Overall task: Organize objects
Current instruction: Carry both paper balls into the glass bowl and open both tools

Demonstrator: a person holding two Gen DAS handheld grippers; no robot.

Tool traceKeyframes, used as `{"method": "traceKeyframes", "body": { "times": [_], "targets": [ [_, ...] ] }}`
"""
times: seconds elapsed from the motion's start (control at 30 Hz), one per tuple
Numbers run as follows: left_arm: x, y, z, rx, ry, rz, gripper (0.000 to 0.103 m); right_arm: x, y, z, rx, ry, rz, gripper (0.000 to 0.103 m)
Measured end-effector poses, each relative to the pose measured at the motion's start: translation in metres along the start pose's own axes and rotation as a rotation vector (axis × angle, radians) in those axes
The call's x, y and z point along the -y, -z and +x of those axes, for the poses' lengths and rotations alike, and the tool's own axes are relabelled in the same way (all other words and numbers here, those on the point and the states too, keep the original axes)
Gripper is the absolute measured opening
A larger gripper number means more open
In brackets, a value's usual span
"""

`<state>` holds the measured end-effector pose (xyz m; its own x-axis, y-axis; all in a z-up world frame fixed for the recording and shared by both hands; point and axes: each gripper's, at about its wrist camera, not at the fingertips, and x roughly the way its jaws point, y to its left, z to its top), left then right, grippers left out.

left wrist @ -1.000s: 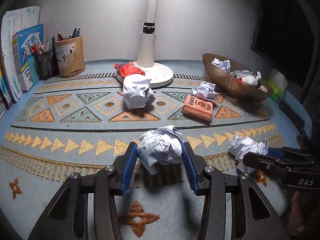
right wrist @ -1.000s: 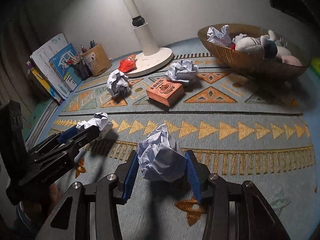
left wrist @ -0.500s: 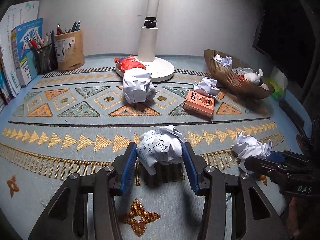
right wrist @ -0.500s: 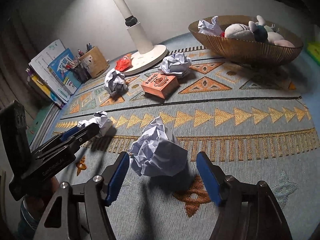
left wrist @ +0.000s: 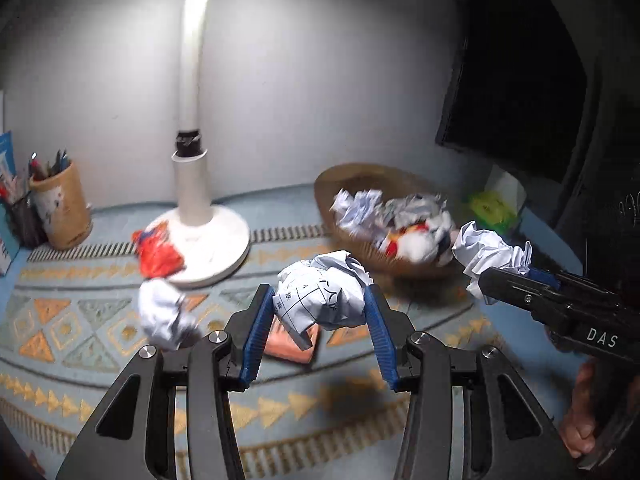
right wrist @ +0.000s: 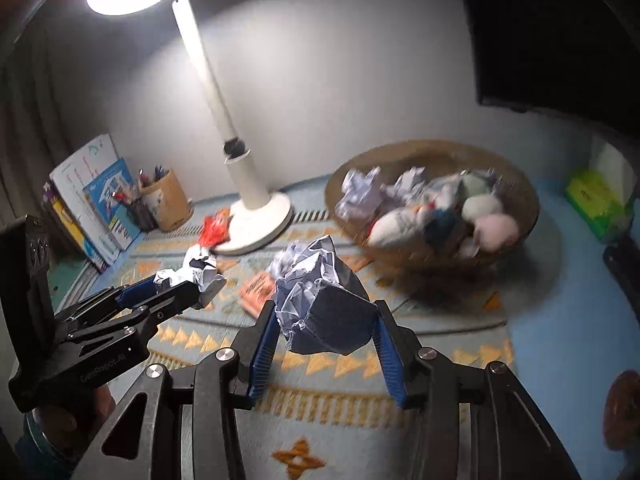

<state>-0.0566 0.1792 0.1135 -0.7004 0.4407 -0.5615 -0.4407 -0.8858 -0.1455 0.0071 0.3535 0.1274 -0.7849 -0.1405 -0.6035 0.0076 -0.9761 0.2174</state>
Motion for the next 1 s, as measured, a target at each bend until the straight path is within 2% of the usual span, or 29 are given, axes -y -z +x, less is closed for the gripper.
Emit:
{"method": "traceKeyframes", "body": {
  "times": [0.1, 0.2, 0.27, 0.37, 0.47, 0.57, 0.6, 0.67, 0.87, 1.0],
  "targets": [
    [0.018, -0.038, 0.030, 0.033, 0.033, 0.020, 0.043, 0.030, -0.036, 0.002, 0.048, 0.034, 0.055, 0.045],
    [0.025, -0.064, 0.069, 0.006, 0.097, 0.002, 0.043, 0.056, -0.066, 0.018, 0.063, 0.060, 0.101, 0.045],
    [0.024, -0.069, 0.097, -0.031, 0.152, -0.033, 0.043, 0.069, -0.081, 0.035, 0.048, 0.076, 0.128, 0.045],
    [0.024, -0.069, 0.132, -0.066, 0.138, -0.028, 0.043, 0.083, -0.098, 0.064, 0.015, 0.074, 0.150, 0.045],
    [0.026, -0.076, 0.154, -0.072, 0.165, -0.015, 0.044, 0.089, -0.113, 0.090, -0.003, 0.093, 0.150, 0.046],
    [0.029, -0.083, 0.170, -0.085, 0.172, 0.002, 0.056, 0.091, -0.128, 0.111, -0.009, 0.107, 0.140, 0.055],
    [0.029, -0.084, 0.174, -0.099, 0.170, 0.000, 0.069, 0.091, -0.131, 0.115, -0.012, 0.112, 0.132, 0.055],
    [0.026, -0.081, 0.173, -0.094, 0.169, -0.006, 0.076, 0.092, -0.132, 0.116, -0.011, 0.115, 0.135, 0.055],
    [0.024, -0.069, 0.146, -0.094, 0.158, 0.003, 0.076, 0.084, -0.113, 0.101, -0.036, 0.097, 0.123, 0.055],
    [0.023, -0.059, 0.110, -0.089, 0.147, -0.004, 0.076, 0.062, -0.093, 0.077, -0.042, 0.058, 0.102, 0.055]
  ]
}}
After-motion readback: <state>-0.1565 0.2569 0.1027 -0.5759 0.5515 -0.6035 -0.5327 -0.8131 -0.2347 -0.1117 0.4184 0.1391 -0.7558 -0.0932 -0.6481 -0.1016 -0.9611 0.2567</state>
